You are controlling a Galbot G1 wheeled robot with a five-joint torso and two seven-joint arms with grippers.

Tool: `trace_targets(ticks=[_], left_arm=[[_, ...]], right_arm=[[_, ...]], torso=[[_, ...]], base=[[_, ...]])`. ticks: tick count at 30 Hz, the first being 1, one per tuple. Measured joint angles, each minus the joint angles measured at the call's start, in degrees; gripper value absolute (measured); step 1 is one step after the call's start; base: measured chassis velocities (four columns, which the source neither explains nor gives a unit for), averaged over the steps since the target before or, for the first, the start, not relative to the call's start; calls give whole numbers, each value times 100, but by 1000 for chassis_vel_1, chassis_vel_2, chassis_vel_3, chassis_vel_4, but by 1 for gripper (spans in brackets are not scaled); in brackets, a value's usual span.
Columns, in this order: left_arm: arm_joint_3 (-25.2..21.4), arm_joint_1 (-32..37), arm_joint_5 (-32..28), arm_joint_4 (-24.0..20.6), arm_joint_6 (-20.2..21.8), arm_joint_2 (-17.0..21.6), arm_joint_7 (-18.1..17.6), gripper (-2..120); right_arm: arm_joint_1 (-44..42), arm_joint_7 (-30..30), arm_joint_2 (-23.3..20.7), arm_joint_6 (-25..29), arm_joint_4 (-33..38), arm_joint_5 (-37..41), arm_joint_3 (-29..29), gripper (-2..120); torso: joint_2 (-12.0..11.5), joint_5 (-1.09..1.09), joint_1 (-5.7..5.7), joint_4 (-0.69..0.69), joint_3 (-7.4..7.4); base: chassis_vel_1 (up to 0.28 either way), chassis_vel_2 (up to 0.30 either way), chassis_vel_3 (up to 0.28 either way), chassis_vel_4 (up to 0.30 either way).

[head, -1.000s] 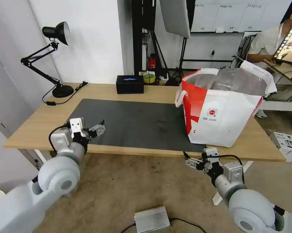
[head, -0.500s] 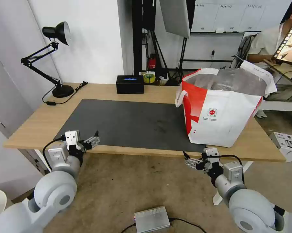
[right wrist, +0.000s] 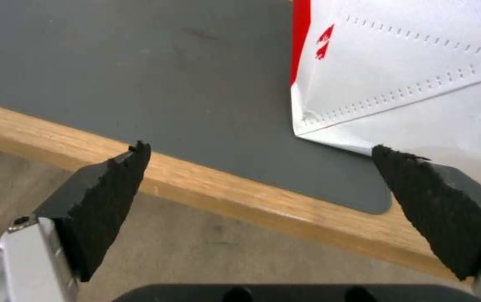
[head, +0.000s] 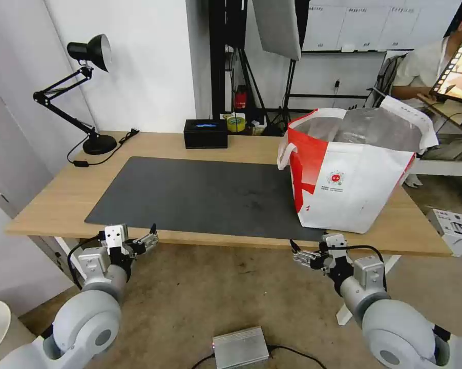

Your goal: Pick up the trash from the table and place it into the takeout bag.

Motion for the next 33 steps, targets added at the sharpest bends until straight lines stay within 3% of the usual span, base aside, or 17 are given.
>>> trace_targets(ticks=[33], left_arm=[[16,-25,-25,-1,8,5,-10,100]], right_arm=[[0,0,0,0,0,0,0,100]], torso=[[-1,0,1,0,0]], base=[[0,0,0,0]])
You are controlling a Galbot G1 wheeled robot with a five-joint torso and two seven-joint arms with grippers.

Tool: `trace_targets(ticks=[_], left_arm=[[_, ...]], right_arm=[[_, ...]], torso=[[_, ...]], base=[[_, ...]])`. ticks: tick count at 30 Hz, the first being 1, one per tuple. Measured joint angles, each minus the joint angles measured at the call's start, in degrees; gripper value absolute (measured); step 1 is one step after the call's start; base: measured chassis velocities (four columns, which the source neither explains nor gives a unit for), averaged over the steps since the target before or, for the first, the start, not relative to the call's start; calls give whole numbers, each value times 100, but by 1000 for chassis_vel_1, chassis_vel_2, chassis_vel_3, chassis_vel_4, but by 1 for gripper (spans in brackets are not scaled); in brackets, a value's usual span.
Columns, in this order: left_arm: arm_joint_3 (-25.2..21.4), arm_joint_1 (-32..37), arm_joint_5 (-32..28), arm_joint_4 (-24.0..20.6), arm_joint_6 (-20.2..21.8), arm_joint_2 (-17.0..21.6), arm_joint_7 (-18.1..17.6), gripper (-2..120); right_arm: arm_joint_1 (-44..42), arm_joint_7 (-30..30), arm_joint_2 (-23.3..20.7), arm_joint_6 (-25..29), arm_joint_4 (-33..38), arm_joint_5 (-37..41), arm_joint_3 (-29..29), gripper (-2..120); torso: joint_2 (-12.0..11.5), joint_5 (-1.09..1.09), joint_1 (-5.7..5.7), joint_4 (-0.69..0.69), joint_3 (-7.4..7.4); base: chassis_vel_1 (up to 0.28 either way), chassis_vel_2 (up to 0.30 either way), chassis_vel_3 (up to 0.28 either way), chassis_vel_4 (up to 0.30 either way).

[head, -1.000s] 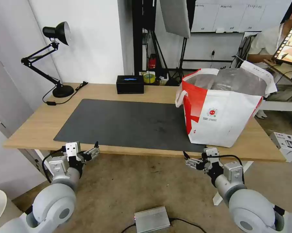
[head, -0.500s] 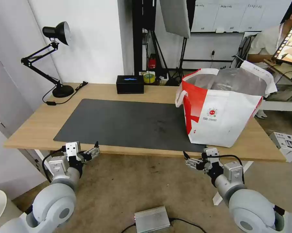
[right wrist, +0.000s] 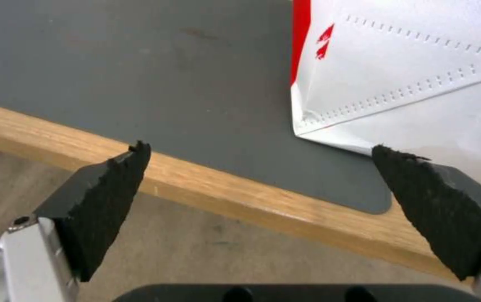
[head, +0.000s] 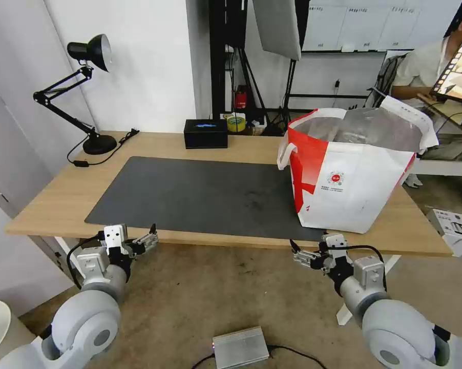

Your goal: Pick up the trash from the table and place it into the takeout bag.

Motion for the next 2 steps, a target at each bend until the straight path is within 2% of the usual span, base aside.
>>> trace_targets(ticks=[2], left_arm=[[1,-1,0,1,0,0,-1,100]], right_arm=[[0,0,0,0,0,0,0,100]], torso=[[0,0,0,0,0]], base=[[0,0,0,0]])
